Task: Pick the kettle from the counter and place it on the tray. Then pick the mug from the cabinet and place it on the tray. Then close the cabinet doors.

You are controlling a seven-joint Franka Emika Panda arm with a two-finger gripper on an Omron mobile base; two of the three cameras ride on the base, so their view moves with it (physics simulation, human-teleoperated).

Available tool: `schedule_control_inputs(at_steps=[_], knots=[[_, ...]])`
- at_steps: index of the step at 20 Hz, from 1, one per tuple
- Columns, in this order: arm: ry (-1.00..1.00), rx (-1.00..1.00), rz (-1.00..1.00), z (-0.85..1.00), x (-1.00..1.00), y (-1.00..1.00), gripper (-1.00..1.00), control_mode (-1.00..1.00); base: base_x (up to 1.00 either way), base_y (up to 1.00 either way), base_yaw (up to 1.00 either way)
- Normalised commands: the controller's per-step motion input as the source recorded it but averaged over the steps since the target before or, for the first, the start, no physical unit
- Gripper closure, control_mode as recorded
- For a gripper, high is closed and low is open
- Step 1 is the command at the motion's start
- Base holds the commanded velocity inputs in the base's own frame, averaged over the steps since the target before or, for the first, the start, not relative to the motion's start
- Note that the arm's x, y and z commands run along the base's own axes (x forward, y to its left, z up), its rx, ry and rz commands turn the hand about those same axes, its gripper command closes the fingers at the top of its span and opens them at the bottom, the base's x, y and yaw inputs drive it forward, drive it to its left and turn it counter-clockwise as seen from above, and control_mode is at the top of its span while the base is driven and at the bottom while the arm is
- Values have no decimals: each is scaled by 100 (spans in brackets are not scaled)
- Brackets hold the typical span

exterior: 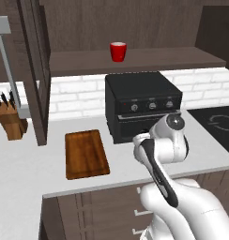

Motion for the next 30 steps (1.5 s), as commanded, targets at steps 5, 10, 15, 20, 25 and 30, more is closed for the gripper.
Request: schedule_control_inputs(at_steps=[5,10,15,20,25,30], knots=[[0,-1,2,53,-17,69,100,-100,0,0,0],[1,0,2,37,-9,75,100,-100,0,0,0],[1,1,3,10,0,70,100,-100,0,0,0],[2,4,6,-1,6,61,100,-100,0,0,0],[1,8,4,-3,34,36,100,-100,0,0,0],[0,7,1,-2,51,17,100,-100,0,0,0]])
